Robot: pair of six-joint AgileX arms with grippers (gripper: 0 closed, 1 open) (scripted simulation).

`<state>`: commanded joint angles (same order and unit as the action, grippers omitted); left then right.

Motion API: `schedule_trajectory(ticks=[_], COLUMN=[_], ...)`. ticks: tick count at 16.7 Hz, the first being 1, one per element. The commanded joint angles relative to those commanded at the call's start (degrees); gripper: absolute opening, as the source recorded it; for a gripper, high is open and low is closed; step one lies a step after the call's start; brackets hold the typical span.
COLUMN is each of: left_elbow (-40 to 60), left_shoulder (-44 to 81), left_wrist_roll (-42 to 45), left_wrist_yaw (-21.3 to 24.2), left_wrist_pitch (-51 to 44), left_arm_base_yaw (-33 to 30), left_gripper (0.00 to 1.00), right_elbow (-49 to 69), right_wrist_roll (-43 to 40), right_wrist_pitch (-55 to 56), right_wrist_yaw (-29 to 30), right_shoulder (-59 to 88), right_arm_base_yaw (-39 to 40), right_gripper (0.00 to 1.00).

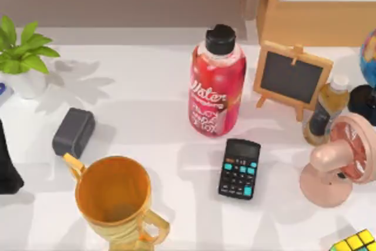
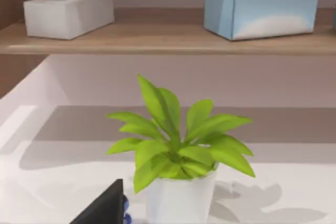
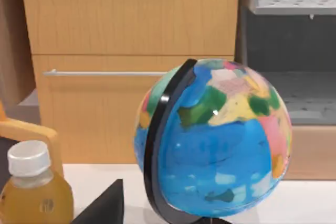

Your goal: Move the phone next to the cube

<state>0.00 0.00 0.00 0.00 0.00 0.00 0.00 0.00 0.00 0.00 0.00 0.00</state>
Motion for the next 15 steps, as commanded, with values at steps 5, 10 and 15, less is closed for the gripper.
schedule_trajectory(ticks=[5,10,15], left_elbow=[3.48,17.47,33.31], left_shoulder=[3.42,19.59,44.38], left_wrist_roll=[2.17,11.53,24.89], left_wrist_yaw=[0.56,1.52,0.92], left_wrist_pitch=[-1.58,-9.22,-21.99], left_arm_base_yaw=[2.73,14.59,30.89], left_gripper=[1.00,1.00,1.00], right_elbow=[0.00,0.00,0.00], right_wrist_roll=[0.00,0.00,0.00], right_wrist_pitch=[0.00,0.00,0.00], right_wrist_yaw=[0.00,0.00,0.00], right_shoulder=[0.00,0.00,0.00], right_arm_base_yaw=[0.00,0.00,0.00], right_gripper=[1.00,1.00,1.00])
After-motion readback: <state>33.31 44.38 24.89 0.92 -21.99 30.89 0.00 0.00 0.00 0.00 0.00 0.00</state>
